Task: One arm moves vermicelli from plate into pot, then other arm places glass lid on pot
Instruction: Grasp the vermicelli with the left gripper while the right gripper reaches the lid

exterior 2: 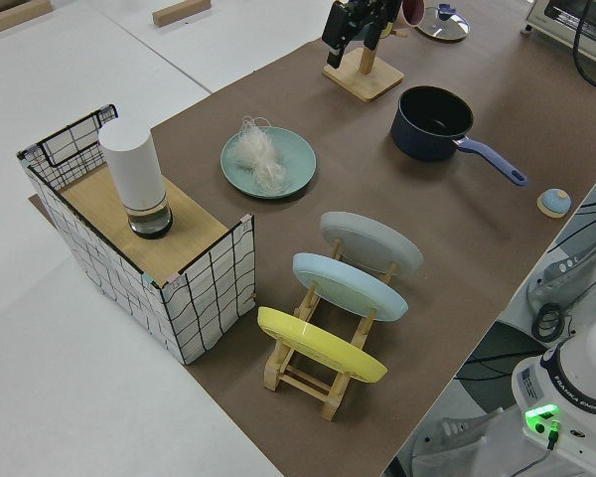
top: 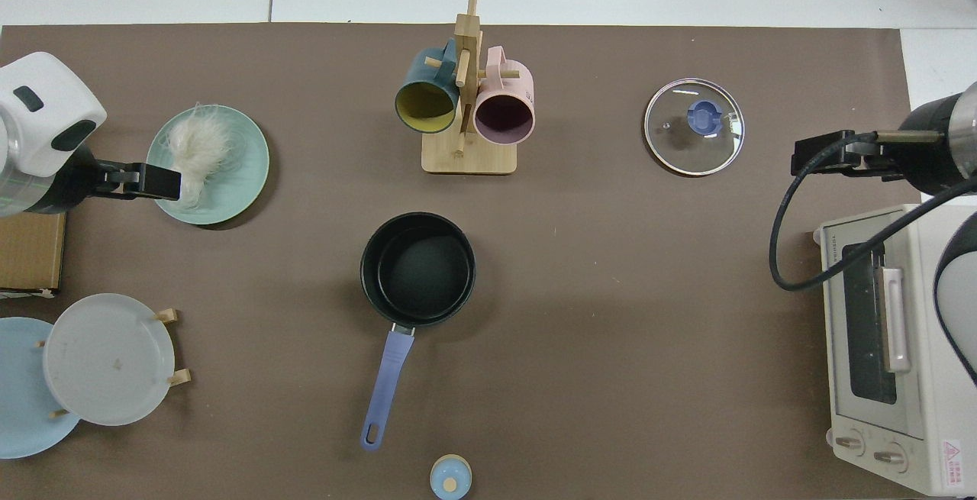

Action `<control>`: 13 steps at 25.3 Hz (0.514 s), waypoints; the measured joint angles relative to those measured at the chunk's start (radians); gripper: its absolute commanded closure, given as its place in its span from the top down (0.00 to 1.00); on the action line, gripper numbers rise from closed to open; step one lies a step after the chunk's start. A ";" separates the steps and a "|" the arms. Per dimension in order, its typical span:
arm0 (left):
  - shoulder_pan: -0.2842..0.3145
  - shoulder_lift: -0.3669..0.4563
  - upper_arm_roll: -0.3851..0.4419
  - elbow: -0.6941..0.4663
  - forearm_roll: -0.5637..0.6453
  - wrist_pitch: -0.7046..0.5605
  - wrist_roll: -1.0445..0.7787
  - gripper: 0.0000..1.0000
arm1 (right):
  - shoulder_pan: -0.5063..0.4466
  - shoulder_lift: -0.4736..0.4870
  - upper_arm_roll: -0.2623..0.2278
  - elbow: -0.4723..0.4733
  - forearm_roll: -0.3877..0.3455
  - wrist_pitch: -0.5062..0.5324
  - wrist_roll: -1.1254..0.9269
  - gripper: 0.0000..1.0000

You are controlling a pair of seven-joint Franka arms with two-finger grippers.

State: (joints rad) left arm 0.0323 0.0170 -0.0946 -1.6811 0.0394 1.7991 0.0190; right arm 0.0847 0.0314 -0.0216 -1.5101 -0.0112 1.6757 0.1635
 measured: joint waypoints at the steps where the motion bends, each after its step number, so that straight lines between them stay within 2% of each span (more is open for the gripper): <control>1: 0.000 0.000 0.000 0.000 0.000 0.000 0.000 1.00 | 0.000 0.000 0.000 0.000 0.000 0.000 0.000 1.00; 13: 0.002 0.000 0.012 0.001 -0.014 -0.005 -0.002 1.00 | 0.001 -0.006 0.001 -0.002 0.000 -0.050 0.000 1.00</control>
State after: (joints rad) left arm 0.0346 0.0172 -0.0825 -1.6801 0.0255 1.7940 0.0174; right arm 0.0852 0.0257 -0.0211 -1.5117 -0.0112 1.6253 0.1635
